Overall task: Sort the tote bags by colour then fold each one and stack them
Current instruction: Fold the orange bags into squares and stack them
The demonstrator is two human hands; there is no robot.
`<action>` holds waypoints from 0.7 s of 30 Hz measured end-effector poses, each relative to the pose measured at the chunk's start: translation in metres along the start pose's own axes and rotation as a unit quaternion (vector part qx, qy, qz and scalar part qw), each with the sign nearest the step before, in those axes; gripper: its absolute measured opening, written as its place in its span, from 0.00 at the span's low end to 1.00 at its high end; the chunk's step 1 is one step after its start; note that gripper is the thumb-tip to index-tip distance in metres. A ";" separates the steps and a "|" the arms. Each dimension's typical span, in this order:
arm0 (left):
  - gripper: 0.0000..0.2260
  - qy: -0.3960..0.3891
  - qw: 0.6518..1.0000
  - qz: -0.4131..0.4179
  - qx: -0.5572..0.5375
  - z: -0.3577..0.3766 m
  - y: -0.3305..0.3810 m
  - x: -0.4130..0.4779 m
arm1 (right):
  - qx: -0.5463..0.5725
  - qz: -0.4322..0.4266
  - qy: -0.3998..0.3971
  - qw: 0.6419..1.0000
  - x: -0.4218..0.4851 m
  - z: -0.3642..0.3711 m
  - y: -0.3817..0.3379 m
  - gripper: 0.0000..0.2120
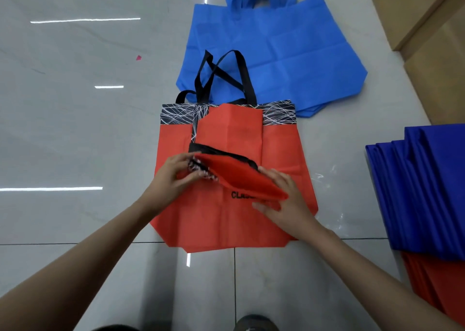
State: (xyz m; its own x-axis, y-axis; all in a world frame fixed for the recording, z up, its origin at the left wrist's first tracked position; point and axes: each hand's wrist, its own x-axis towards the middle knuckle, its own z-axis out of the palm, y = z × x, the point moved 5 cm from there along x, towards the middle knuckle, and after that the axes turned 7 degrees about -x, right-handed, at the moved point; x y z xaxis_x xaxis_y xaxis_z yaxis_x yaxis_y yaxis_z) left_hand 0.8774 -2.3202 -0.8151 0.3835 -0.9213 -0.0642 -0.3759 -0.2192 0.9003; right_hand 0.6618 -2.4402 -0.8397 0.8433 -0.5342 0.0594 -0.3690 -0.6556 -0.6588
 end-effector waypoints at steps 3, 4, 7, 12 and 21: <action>0.14 0.088 0.990 -0.080 -0.070 0.003 -0.006 0.002 | 0.097 0.084 0.113 0.985 0.018 -0.005 -0.007 0.05; 0.17 0.111 0.983 -0.109 -0.093 0.005 -0.010 0.002 | 0.110 0.128 0.124 0.978 0.027 -0.003 -0.005 0.13; 0.21 0.189 0.964 -0.173 -0.074 0.008 -0.022 0.003 | 0.106 0.250 0.151 0.950 0.052 0.005 0.002 0.24; 0.16 0.290 0.922 -0.253 0.048 0.006 -0.026 0.013 | -0.037 0.405 0.114 0.906 0.075 0.013 0.002 0.21; 0.23 0.088 0.929 -0.040 0.357 0.055 -0.024 0.047 | -0.320 0.197 0.184 0.908 0.099 0.025 -0.018 0.21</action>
State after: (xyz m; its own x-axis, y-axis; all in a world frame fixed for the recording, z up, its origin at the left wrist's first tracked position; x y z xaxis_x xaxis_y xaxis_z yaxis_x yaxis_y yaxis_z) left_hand 0.8580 -2.3761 -0.8639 0.5420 -0.8403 0.0092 -0.7806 -0.4993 0.3760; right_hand 0.7620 -2.4680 -0.8402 0.4522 -0.8598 0.2371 -0.8647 -0.4878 -0.1197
